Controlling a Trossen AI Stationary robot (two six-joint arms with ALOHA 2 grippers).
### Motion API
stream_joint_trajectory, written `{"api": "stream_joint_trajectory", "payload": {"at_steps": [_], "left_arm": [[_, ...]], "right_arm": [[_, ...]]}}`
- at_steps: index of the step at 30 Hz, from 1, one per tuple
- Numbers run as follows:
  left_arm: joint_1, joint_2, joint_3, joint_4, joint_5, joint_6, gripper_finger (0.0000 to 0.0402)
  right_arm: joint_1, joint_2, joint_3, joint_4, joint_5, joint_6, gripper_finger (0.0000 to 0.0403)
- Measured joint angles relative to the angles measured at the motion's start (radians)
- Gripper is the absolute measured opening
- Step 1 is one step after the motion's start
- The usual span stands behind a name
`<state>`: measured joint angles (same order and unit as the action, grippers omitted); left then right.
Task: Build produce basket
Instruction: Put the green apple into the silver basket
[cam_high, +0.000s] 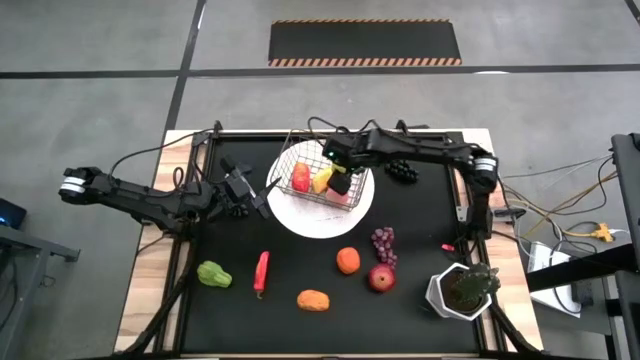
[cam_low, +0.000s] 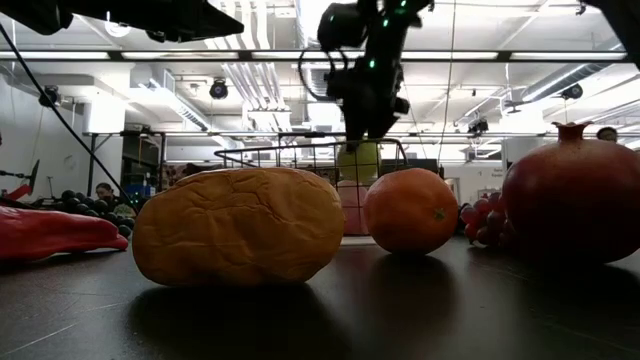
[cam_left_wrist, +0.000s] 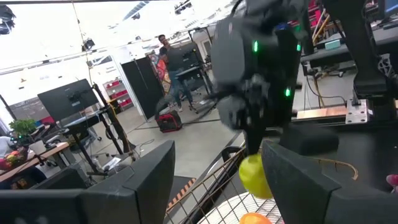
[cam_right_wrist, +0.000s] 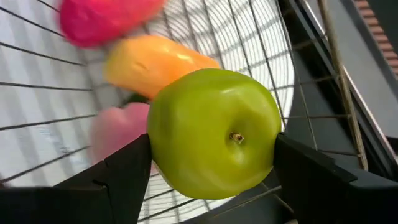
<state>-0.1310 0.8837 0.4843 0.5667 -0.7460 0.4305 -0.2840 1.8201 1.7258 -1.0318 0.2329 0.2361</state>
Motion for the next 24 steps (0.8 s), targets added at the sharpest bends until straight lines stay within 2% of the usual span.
{"api": "stream_joint_trajectory", "payload": {"at_steps": [4,8,17,24], "left_arm": [[0.000,0.000,0.000,-0.001,0.000,0.000,0.0221],[0.000,0.000,0.000,-0.002,0.000,0.000,0.0221],[0.000,0.000,0.000,-0.004,0.000,0.000,0.0221],[0.000,0.000,0.000,-0.004,0.000,0.000,0.0221]], "right_arm": [[-0.007,0.047,0.001,-0.021,0.058,0.008,0.0292],[-0.013,0.063,-0.001,-0.017,0.059,0.001,0.0295],[-0.018,0.061,-0.001,-0.017,0.059,-0.002,0.0357],[-0.018,0.043,-0.002,-0.034,0.057,-0.020,0.0362]]}}
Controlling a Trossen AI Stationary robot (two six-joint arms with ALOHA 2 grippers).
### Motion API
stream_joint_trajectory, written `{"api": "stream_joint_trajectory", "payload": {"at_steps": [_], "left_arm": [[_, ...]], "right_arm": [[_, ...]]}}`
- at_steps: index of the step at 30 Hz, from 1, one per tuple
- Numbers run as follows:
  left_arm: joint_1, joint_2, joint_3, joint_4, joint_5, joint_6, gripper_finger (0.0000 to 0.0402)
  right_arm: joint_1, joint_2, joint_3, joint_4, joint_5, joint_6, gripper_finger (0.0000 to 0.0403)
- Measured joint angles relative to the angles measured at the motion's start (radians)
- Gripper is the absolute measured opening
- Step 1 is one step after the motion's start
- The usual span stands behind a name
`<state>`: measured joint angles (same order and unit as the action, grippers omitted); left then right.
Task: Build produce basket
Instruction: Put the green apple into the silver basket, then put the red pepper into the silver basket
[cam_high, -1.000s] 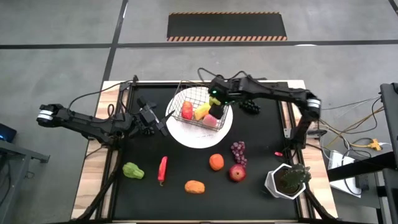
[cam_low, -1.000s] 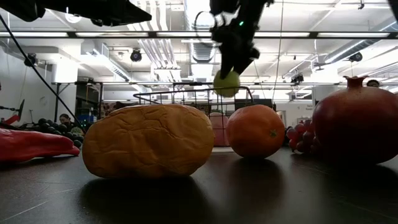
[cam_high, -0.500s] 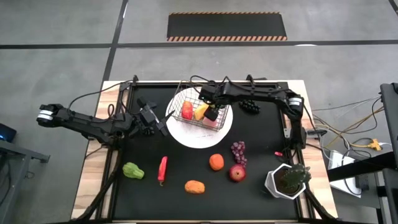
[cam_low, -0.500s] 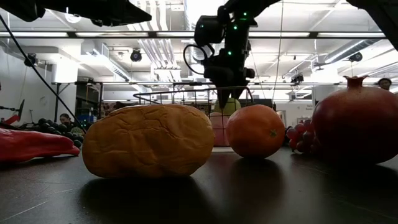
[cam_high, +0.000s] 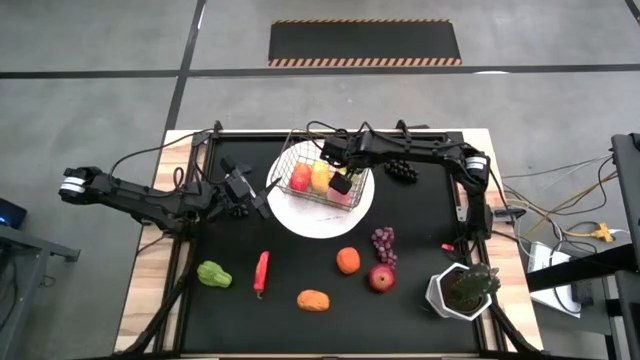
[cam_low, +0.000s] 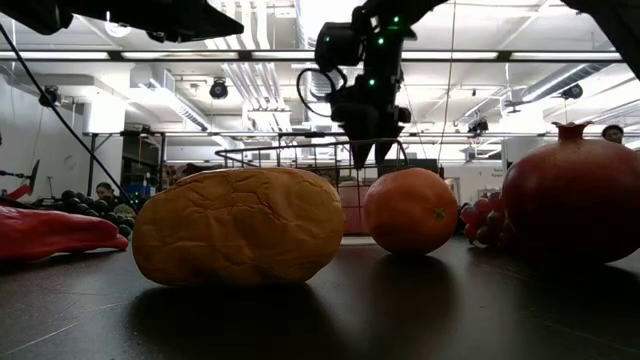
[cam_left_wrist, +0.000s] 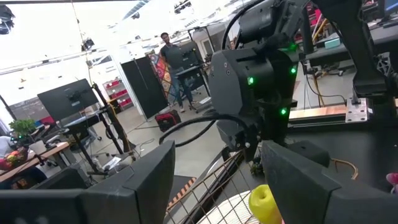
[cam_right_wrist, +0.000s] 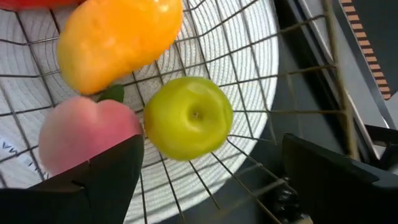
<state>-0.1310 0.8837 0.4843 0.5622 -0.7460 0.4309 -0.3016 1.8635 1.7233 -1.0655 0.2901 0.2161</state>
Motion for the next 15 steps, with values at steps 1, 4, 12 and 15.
{"api": "stream_joint_trajectory", "payload": {"at_steps": [1,4,12,15], "left_arm": [[0.000,0.000,0.000,-0.002,0.000,0.000,0.0221],[0.000,0.000,0.000,-0.004,0.000,-0.001,0.0221],[0.000,0.000,0.000,-0.005,0.003,-0.083,0.0221],[-0.002,0.013,0.000,-0.006,0.037,-0.151,0.0221]], "right_arm": [[0.000,-0.012,0.000,-0.005,0.000,0.000,0.0363],[0.012,-0.059,0.000,-0.035,0.001,-0.001,0.0363],[0.144,-0.289,-0.146,0.040,0.001,-0.008,0.0363],[0.220,-0.398,-0.282,0.181,-0.001,-0.015,0.0363]]}}
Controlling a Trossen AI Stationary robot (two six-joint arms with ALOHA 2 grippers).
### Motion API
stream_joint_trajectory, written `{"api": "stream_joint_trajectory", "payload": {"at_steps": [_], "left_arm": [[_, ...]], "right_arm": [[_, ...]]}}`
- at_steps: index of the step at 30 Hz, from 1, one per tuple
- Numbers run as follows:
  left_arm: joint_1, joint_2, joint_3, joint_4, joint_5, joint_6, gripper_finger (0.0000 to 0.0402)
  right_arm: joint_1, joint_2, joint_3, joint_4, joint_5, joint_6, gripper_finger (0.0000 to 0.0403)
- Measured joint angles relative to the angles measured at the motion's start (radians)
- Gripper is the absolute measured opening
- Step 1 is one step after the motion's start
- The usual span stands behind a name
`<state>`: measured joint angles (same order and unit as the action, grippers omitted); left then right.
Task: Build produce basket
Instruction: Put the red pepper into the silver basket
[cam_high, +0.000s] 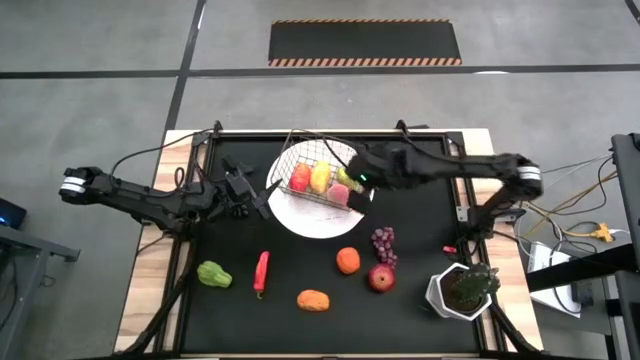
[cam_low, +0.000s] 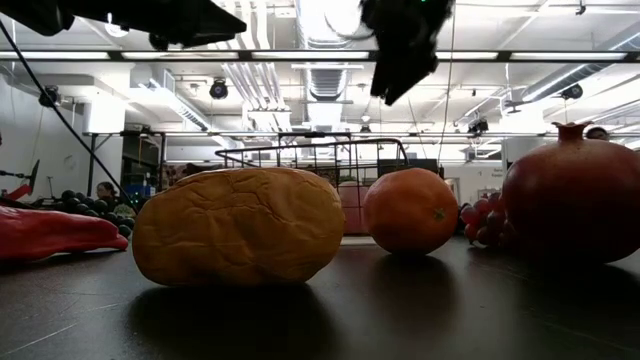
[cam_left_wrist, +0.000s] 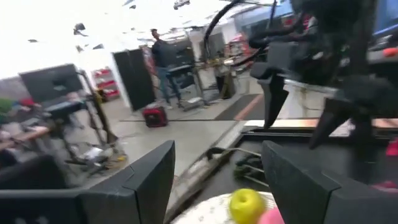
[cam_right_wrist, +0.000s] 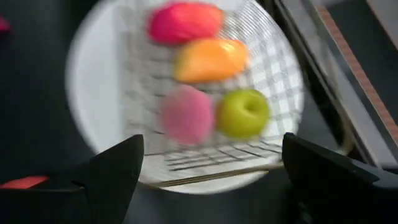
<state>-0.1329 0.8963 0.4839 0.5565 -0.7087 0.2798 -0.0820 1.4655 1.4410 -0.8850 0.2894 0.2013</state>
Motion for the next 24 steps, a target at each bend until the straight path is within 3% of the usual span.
{"api": "stream_joint_trajectory", "payload": {"at_steps": [5,10,16,20,24], "left_arm": [[-0.004,0.049,0.000,0.008,0.103,-0.099,0.0221],[-0.029,0.105,0.014,0.011,0.123,-0.257,0.0221],[-0.155,0.167,0.017,-0.080,0.160,-0.627,0.0221],[-0.261,0.199,0.098,-0.361,0.153,-0.990,0.0221],[-0.326,0.311,0.236,-0.820,0.165,-1.434,0.0221]], "right_arm": [[0.123,-0.176,-0.258,0.306,0.001,-0.143,0.0363],[0.209,-0.302,-0.504,0.691,-0.002,-0.239,0.0363],[0.233,-0.405,-0.650,0.845,-0.001,-0.281,0.0364],[0.232,-0.452,-0.679,0.839,0.000,-0.289,0.0364],[0.232,-0.471,-0.696,0.843,-0.001,-0.312,0.0364]]}}
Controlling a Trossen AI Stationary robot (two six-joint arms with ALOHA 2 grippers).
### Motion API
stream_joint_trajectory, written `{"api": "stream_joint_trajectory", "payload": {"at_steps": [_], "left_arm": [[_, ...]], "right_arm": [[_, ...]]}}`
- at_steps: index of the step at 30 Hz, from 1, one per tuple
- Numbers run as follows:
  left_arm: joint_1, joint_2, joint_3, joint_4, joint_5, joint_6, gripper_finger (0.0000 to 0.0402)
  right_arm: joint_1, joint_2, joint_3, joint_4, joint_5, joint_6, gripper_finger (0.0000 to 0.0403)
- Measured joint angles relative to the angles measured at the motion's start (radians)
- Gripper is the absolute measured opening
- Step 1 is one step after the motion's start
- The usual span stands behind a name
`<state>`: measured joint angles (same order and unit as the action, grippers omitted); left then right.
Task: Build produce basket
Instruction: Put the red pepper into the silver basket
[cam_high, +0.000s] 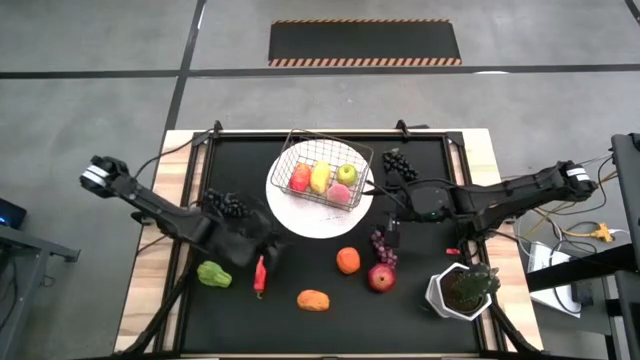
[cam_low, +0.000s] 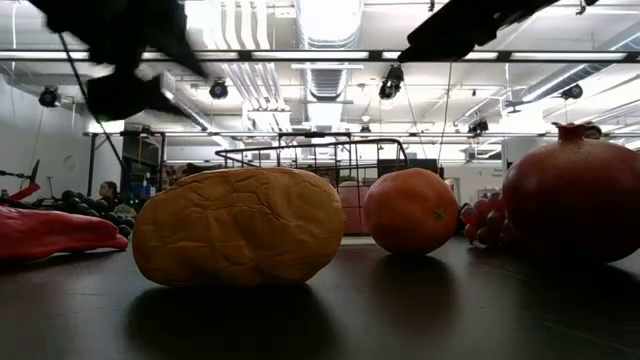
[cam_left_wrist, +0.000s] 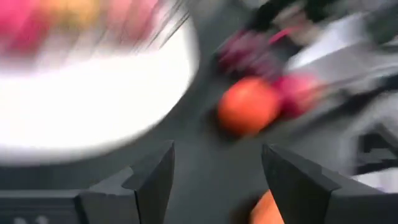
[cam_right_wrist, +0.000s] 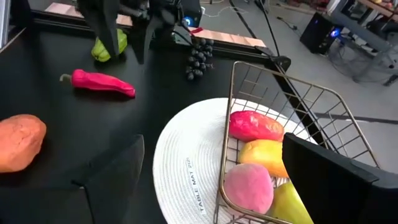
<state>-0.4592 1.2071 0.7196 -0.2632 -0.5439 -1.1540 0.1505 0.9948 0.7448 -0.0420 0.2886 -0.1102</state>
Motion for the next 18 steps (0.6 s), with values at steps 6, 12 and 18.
{"api": "stream_joint_trajectory", "payload": {"at_steps": [6,12,18], "left_arm": [[-0.008,0.276,0.218,-0.629,0.364,-0.436,0.0221],[-0.006,0.423,0.322,-0.714,0.465,-0.391,0.0221],[-0.006,0.432,0.348,-0.711,0.464,-0.385,0.0221]], "right_arm": [[0.000,0.014,-0.026,0.005,0.000,-0.006,0.0364],[0.000,0.035,-0.036,0.012,0.000,0.005,0.0364],[0.000,0.042,-0.036,0.019,0.000,0.006,0.0363]]}}
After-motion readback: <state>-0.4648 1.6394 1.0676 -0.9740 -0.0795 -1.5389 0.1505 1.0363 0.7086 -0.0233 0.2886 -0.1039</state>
